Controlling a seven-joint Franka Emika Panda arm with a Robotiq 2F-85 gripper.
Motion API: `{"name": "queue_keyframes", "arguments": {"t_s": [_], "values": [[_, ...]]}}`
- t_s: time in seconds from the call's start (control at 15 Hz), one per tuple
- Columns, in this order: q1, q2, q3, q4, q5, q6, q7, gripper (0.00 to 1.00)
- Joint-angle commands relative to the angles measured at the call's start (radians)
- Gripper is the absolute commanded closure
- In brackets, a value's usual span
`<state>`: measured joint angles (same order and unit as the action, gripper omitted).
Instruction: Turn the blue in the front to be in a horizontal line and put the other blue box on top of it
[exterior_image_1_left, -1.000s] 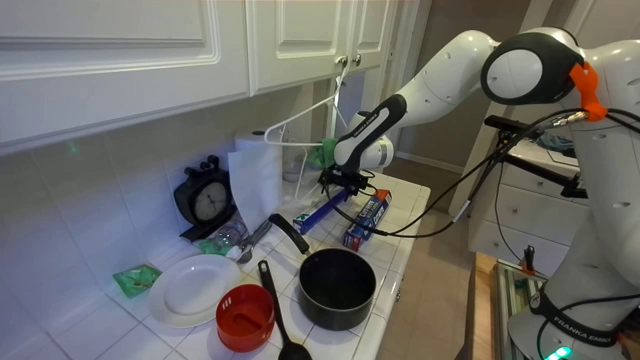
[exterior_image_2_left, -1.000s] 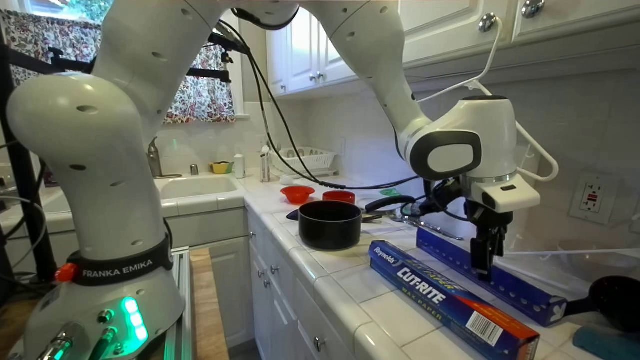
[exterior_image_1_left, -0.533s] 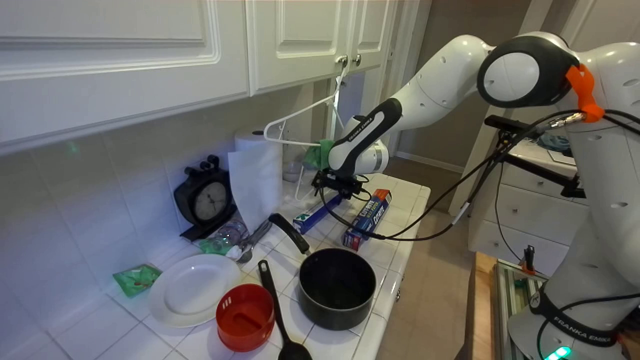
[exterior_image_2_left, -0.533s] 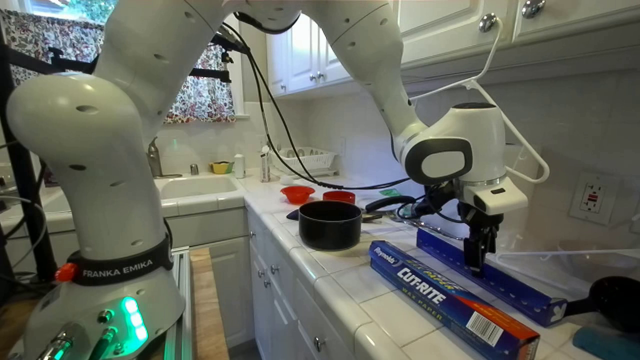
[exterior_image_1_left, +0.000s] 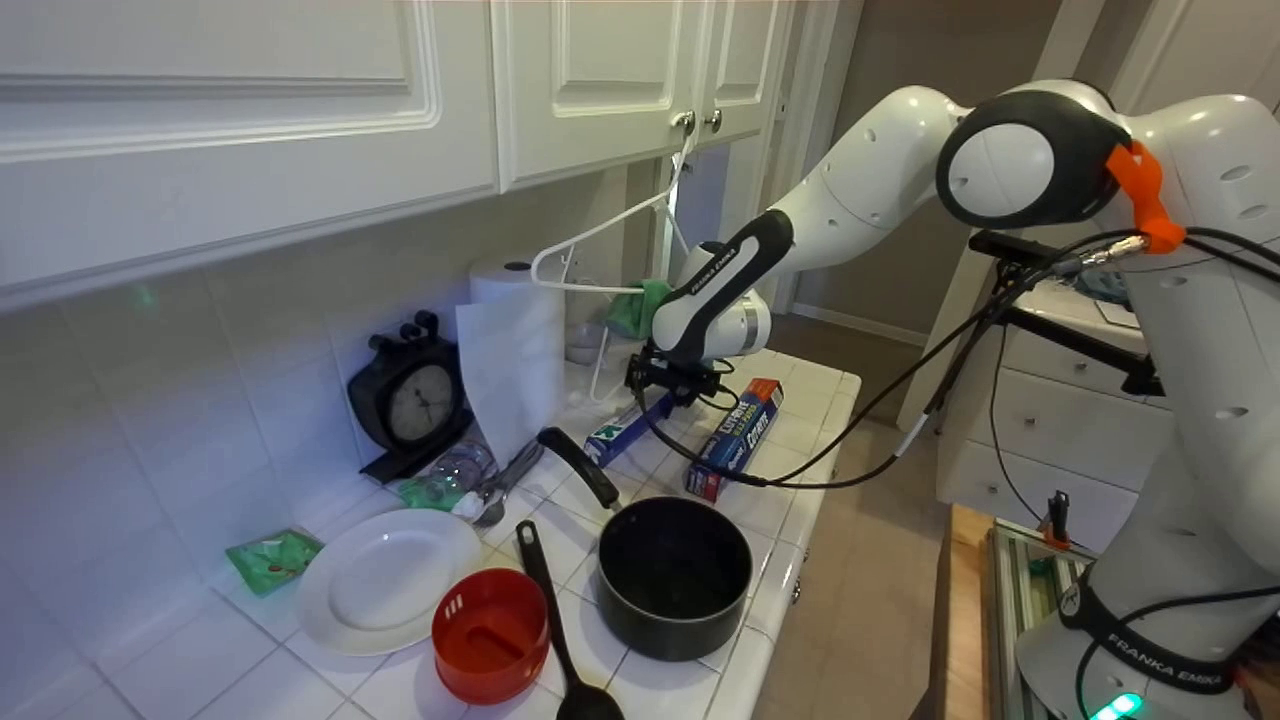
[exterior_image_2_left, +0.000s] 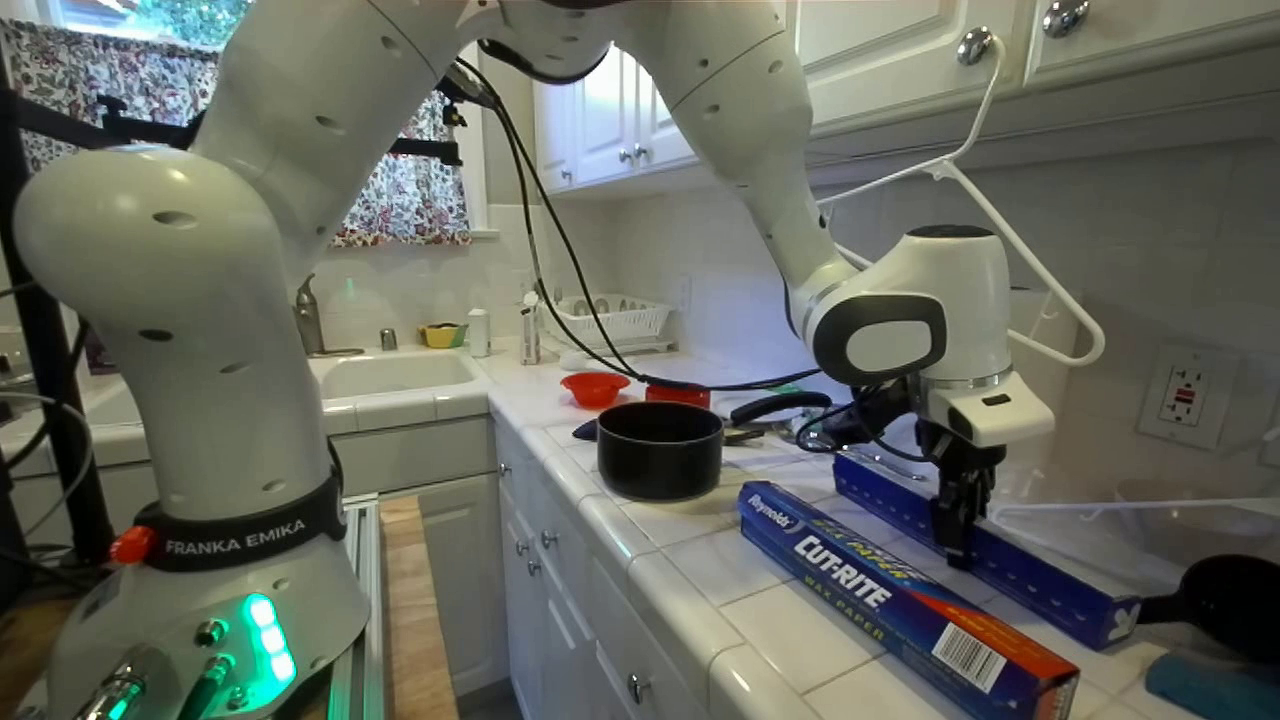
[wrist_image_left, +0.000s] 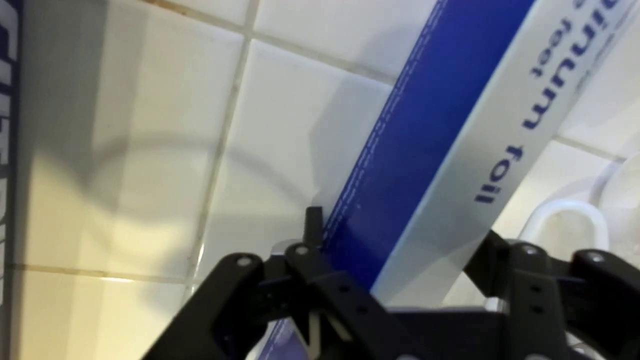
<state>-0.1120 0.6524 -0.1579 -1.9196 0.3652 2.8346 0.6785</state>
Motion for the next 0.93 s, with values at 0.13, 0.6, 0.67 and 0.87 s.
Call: {"name": "queue_keyframes", "arguments": {"t_s": [0.13, 0.6, 0.67, 0.87], "values": [[0.011, 0.009, -0.015, 0.026, 0.001, -0.017, 0.008, 0.6], [0.018, -0.035, -0.034, -0.005, -0.005, -0.064, 0.02, 0.63], [0.018, -0.04, -0.036, -0.008, -0.006, -0.072, 0.019, 0.63], [0.015, -0.058, -0.04, -0.021, -0.005, -0.101, 0.02, 0.62]]}}
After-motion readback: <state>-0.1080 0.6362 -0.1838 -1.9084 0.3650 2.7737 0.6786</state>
